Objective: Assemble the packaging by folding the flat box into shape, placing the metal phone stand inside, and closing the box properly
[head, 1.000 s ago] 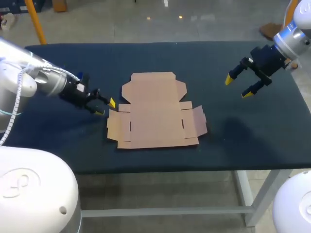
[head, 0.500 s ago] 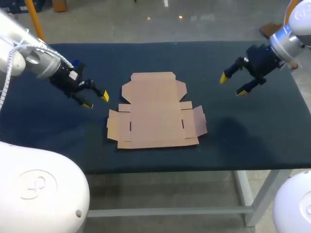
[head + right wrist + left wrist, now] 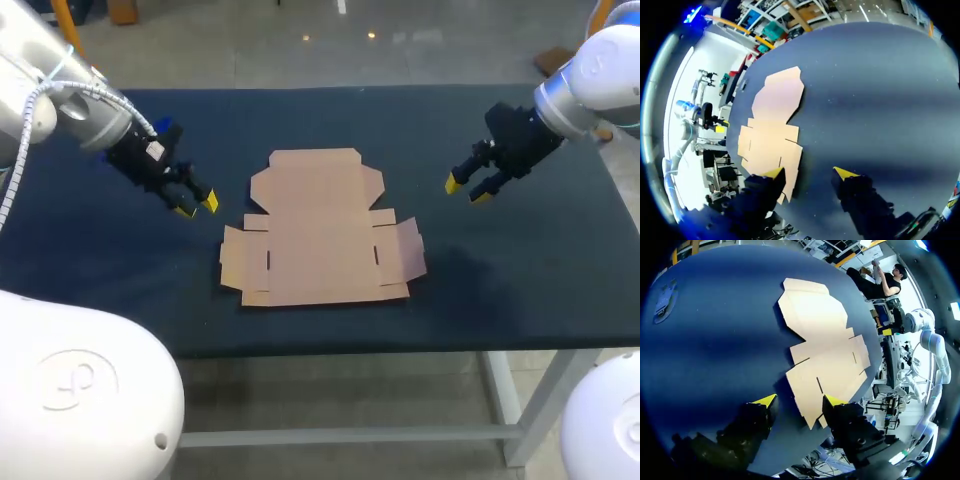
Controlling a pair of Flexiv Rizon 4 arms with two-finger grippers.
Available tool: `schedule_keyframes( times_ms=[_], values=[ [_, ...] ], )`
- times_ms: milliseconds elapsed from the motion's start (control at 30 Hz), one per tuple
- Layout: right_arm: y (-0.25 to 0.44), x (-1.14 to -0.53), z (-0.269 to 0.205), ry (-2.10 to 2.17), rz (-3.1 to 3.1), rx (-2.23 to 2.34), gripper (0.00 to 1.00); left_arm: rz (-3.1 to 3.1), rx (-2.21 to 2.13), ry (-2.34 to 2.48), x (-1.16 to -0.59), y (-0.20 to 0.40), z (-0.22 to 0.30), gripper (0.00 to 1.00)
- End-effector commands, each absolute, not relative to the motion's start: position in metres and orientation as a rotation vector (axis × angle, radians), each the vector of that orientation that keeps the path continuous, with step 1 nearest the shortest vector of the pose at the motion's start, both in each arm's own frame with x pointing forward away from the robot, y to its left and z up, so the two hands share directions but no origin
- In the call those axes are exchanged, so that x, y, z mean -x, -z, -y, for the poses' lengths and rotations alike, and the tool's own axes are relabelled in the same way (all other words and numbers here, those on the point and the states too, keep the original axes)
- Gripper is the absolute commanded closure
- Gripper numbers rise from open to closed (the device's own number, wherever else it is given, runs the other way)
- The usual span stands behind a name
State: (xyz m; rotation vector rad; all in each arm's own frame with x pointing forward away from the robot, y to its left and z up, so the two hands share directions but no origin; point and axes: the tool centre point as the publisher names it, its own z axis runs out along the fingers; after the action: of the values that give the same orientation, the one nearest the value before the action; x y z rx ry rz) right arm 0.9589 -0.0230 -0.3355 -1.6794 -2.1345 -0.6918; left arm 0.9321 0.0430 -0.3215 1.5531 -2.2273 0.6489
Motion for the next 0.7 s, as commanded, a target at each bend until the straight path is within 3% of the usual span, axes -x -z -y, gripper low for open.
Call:
schedule_keyframes(
  times_ms=[33, 700],
  values=[
    [0.3378, -0.9646, 0.0189, 0.678, 2.137, 1.675, 1.00, 2.231, -1.529, -0.641, -0.9429, 0.3158, -0.0438, 1.00],
    [0.3378, -0.9646, 0.0189, 0.678, 2.137, 1.675, 1.00, 2.231, -1.529, -0.641, -0.9429, 0.3158, -0.0438, 1.00]
  ],
)
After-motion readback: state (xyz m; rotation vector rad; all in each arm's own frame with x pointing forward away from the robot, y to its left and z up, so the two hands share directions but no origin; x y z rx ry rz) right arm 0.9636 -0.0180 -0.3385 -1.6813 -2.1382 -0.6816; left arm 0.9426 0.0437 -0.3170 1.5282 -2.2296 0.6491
